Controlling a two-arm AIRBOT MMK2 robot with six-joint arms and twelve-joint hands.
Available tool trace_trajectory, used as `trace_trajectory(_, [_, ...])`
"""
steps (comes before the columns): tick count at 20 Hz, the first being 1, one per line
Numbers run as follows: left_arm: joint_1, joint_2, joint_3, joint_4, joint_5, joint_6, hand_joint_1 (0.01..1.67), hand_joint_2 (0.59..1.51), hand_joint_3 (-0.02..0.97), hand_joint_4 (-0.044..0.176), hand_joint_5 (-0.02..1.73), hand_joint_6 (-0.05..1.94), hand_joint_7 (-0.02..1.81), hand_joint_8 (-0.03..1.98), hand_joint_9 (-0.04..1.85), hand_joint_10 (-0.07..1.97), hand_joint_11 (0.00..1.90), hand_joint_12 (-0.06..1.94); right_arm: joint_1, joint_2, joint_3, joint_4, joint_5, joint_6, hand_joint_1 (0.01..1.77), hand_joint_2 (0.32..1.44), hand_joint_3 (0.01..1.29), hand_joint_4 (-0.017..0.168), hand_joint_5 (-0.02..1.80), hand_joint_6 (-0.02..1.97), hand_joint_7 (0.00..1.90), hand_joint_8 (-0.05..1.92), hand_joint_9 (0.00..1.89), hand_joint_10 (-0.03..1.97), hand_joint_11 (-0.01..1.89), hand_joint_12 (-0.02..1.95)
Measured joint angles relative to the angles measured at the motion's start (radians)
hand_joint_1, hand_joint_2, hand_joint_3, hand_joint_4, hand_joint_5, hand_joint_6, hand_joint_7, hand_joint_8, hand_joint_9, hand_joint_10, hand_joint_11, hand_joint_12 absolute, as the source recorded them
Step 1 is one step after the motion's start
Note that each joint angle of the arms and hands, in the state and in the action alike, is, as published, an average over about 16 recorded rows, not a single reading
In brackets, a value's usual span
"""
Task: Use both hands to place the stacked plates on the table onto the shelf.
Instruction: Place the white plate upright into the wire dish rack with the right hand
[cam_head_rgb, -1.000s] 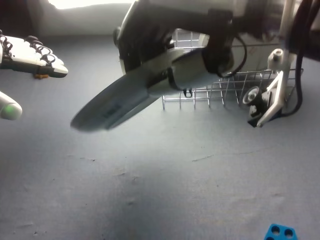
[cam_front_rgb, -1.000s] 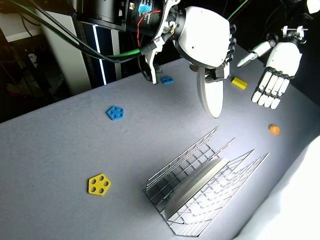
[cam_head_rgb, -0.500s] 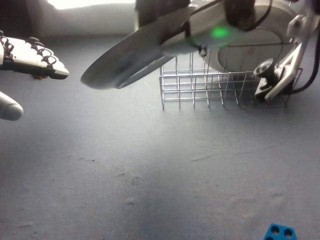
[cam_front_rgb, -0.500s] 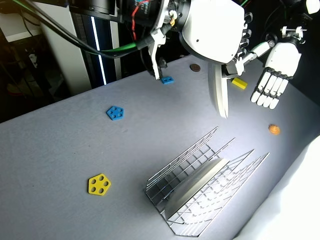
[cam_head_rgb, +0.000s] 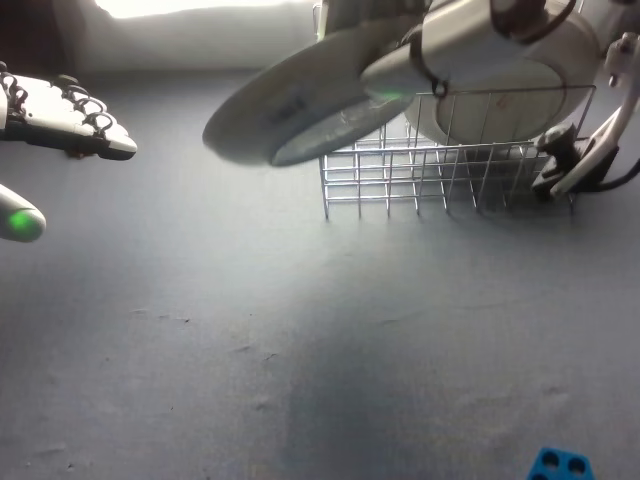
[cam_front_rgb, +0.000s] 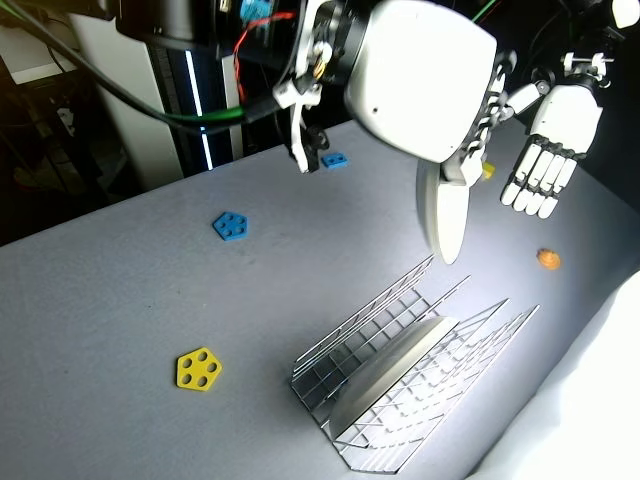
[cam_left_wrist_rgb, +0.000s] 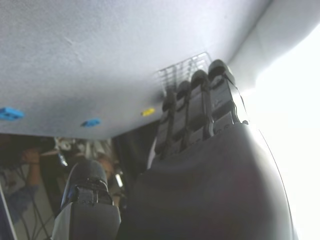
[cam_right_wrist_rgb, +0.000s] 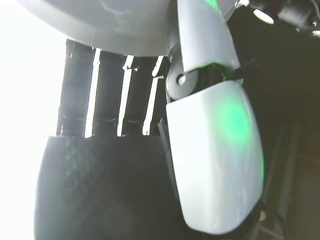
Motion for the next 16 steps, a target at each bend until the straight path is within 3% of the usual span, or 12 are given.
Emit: trace_trajectory(16, [0.008, 0.000, 0.000, 0.000, 0.001, 0.000, 0.01, 1.149, 0.017, -0.004, 0.08, 0.02, 0.08, 0.01, 0.07, 0.01, 0.03, 0.02, 0.012, 0.008, 0.071, 0.346, 0.142, -0.162, 1.41, 1.00, 0.01, -0.010, 0.98, 0.79, 1.08, 0.74, 0.99, 1.00, 0.84, 1.07])
